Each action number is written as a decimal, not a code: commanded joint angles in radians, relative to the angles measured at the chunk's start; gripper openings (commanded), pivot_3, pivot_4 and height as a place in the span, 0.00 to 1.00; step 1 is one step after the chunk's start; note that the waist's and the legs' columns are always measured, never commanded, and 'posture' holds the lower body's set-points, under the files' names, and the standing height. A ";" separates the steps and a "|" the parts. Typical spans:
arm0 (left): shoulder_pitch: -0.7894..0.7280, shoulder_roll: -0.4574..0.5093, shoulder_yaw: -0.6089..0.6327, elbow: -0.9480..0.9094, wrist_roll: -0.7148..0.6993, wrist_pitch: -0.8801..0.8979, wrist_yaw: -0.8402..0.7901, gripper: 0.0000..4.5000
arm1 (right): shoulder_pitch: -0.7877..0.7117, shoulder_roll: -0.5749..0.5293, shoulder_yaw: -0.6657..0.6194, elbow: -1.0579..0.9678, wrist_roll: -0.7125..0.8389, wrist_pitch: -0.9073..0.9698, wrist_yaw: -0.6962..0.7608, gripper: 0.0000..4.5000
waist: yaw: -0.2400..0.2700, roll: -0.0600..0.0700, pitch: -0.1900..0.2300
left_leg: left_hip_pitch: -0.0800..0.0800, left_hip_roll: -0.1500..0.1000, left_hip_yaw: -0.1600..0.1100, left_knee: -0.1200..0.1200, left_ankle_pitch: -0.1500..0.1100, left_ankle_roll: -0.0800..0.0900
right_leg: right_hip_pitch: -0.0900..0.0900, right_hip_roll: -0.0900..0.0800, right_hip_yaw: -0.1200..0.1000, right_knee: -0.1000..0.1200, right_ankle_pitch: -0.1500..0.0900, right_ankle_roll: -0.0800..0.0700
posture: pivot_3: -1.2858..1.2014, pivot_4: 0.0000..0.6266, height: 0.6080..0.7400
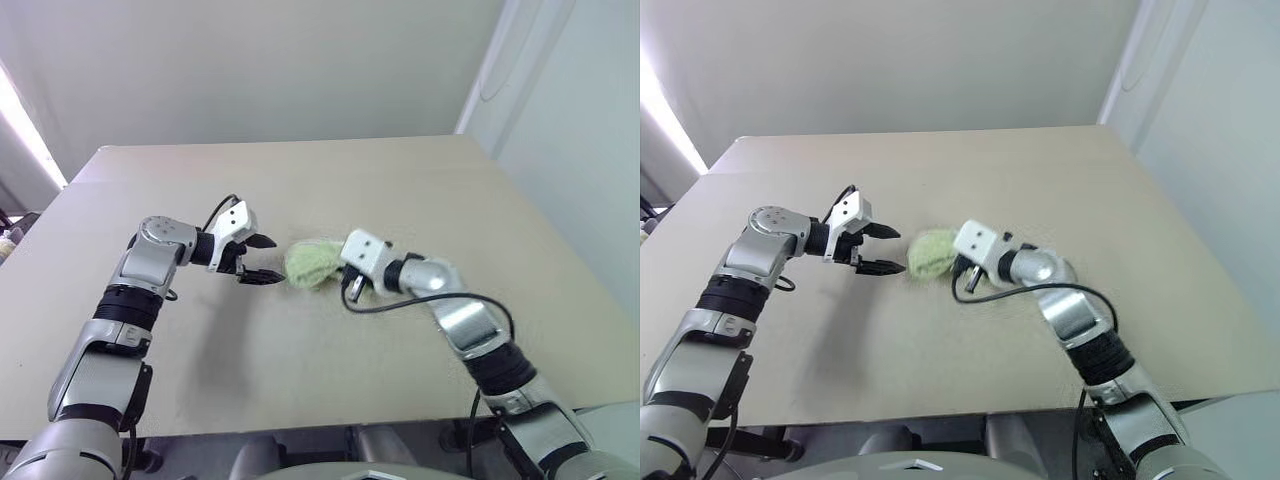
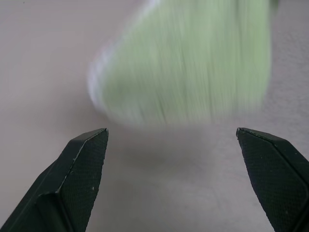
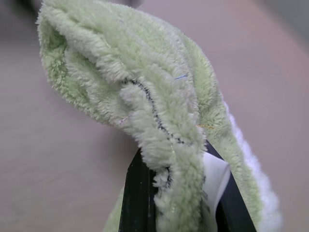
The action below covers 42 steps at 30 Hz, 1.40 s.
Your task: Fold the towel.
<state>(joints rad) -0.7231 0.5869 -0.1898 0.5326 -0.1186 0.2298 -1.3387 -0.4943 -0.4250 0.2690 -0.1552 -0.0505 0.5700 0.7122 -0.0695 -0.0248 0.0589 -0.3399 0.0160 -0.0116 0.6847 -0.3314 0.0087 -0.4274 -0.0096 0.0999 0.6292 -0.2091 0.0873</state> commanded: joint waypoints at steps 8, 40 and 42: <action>-0.024 -0.001 0.024 -0.024 -0.019 -0.014 -0.020 1.00 | -0.053 -0.330 -0.246 -0.002 -0.052 0.015 -0.054 0.01 | -0.004 0.001 0.001 | 0.000 -0.001 0.001 -0.002 0.000 0.000 | 0.000 -0.001 0.000 -0.001 -0.001 0.000 | 0.52 0.00 0.79; -0.011 0.007 0.019 -0.016 -0.002 -0.033 -0.025 1.00 | 0.215 -0.218 -0.597 -0.111 0.398 0.287 -0.013 1.00 | -0.001 0.000 0.001 | 0.001 -0.001 0.002 -0.001 0.000 0.000 | 0.000 0.000 0.002 -0.001 -0.001 0.001 | 0.52 0.00 0.79; -0.009 0.007 0.018 -0.014 0.000 -0.033 -0.023 1.00 | 0.175 -0.188 -0.638 -0.097 0.443 0.336 -0.053 1.00 | -0.001 0.000 0.001 | 0.001 -0.001 0.002 -0.001 0.000 0.000 | 0.000 0.000 0.002 0.000 0.000 0.000 | 0.52 0.00 0.79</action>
<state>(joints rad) -0.7187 0.5839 -0.1819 0.5289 -0.1176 0.2085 -1.3655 -0.2889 -0.6321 -0.3244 -0.2302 0.3406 0.8702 0.6877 -0.0702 -0.0244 0.0603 -0.3384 0.0154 -0.0097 0.6835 -0.3314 0.0088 -0.4270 -0.0096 0.1020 0.6295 -0.2095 0.0874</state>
